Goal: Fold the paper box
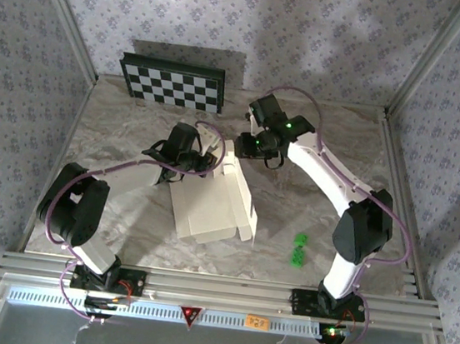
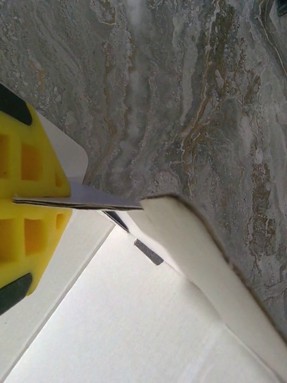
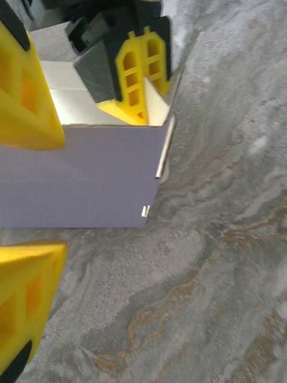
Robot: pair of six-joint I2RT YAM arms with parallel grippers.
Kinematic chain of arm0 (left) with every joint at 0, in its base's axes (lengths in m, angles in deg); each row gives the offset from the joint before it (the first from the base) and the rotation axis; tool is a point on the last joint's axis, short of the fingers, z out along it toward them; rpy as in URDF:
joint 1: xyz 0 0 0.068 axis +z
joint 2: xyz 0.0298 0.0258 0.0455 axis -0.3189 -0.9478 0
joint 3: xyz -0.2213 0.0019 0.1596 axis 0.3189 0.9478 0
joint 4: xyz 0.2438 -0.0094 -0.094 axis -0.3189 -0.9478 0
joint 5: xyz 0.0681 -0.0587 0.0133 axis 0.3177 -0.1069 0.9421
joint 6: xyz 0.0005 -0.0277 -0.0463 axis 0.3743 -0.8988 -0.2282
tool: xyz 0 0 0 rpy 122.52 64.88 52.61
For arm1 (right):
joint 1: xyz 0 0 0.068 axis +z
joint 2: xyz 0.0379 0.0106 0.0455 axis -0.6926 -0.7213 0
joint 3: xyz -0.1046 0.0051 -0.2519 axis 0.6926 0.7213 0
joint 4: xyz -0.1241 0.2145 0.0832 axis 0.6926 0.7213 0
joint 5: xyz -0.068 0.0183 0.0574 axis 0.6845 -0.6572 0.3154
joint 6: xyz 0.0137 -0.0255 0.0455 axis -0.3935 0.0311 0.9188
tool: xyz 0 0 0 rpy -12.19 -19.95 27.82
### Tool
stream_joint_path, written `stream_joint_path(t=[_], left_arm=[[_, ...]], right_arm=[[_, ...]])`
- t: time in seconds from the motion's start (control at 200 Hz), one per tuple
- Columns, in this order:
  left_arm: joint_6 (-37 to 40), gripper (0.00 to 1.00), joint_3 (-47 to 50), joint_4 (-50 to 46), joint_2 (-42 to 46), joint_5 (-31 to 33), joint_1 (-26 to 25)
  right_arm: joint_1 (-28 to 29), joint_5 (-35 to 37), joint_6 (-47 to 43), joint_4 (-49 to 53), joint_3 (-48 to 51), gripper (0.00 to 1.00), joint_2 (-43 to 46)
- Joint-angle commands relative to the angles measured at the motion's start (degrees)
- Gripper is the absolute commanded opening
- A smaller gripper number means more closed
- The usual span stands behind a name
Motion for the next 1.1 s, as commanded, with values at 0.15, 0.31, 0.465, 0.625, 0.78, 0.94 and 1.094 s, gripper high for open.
stream_joint_path(t=[0.15, 0.31, 0.465, 0.625, 0.78, 0.94, 1.094], left_arm=[[-0.17, 0.01, 1.73, -11.12, -1.55, 0.34, -1.05], [-0.19, 0.01, 1.90, -11.08, -1.16, 0.66, -1.15], [-0.42, 0.01, 2.16, -11.20, -0.81, 1.34, -1.12], [-0.44, 0.01, 2.30, -11.39, -0.31, 2.40, -1.19], [-0.44, 0.01, 2.35, -11.12, -0.10, 2.89, -1.14], [-0.32, 0.01, 2.68, -10.04, 0.26, 1.57, -1.14], [-0.44, 0.02, 3.53, -8.77, 1.21, 0.99, -1.17]], right_arm=[[0.74, 4.78, 8.07, -4.07, -7.55, 0.57, -4.93], [0.93, 4.17, 9.26, -2.50, -12.14, 0.58, -9.92], [1.80, 3.24, 8.59, -1.37, -11.64, 0.51, -11.04], [1.98, 4.54, 8.19, -1.32, -7.49, 0.43, -8.89], [2.06, 6.11, 7.36, -1.62, -5.28, 0.37, -7.49], [3.22, 8.96, 6.67, -2.48, -5.29, 0.43, -8.42], [4.74, 11.09, 6.82, -3.79, -4.65, 0.40, -9.73]])
